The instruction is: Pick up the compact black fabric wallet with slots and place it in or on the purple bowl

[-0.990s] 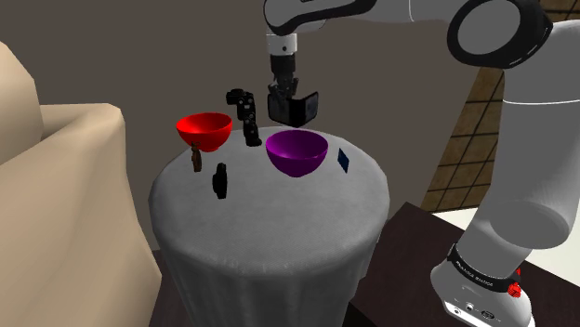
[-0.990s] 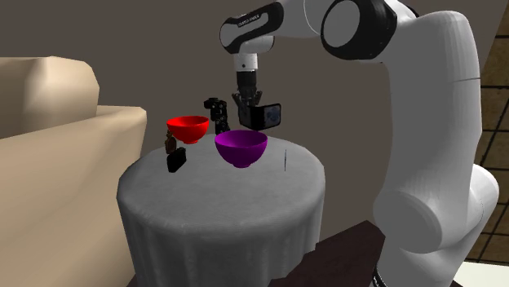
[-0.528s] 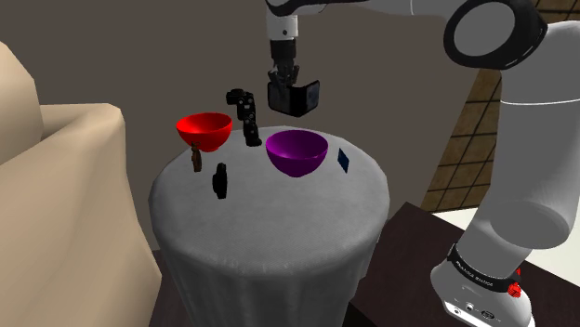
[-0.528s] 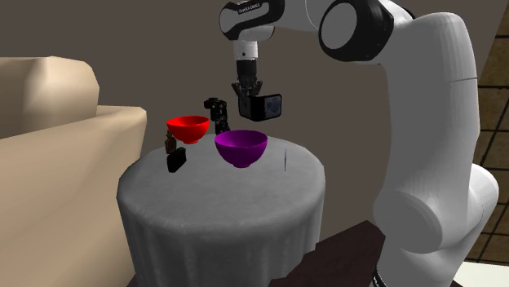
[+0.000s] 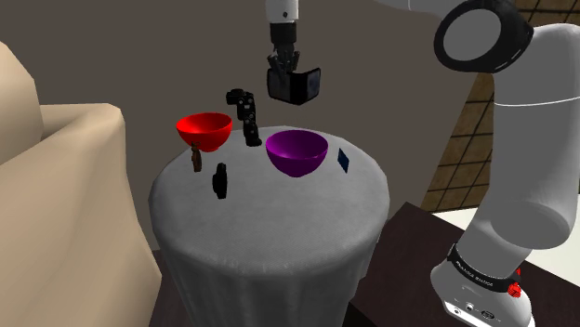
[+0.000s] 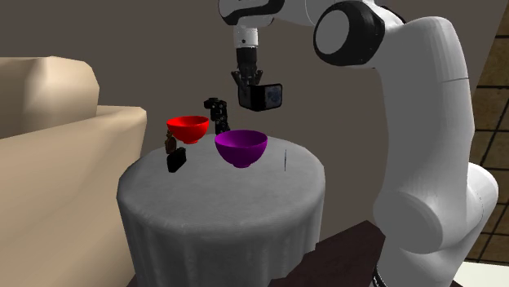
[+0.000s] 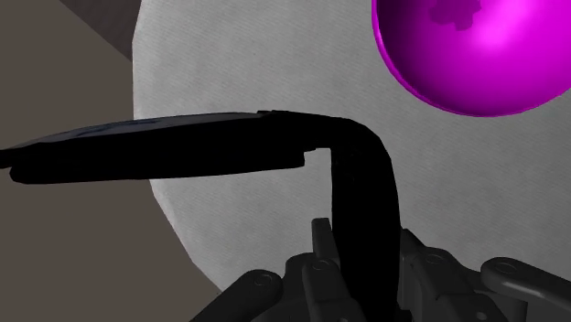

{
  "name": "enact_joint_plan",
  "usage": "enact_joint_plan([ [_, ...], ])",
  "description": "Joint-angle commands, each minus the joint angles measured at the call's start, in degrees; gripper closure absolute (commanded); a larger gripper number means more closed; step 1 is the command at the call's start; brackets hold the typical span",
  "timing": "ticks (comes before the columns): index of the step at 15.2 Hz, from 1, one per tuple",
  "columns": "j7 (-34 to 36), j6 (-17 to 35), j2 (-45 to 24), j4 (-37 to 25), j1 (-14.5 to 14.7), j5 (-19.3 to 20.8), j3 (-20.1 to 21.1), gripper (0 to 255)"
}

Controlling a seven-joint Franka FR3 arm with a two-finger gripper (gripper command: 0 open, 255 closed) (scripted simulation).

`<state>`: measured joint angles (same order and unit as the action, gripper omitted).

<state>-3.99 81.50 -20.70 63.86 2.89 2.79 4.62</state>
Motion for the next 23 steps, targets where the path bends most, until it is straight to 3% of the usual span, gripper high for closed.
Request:
enact_joint_plan([
  [1,0.0,-2.2,-1.0,-3.3,0.2,0.1,0.0,255],
  [2,0.0,-2.6,-1.2,-3.9,0.2,0.1,0.0,255],
  [6,3.7,0.5,7.2,7.7,2.2,-0.4,1.3,255],
  [12,9.7,2.6,16.5,19.2,5.4,-1.6,3.8,255],
  [20,18.1,2.9,25.2,28.1,9.6,-3.6,8.0,255],
  [23,18.0,5.4,25.9,31.3,9.6,-3.8,7.9,255],
])
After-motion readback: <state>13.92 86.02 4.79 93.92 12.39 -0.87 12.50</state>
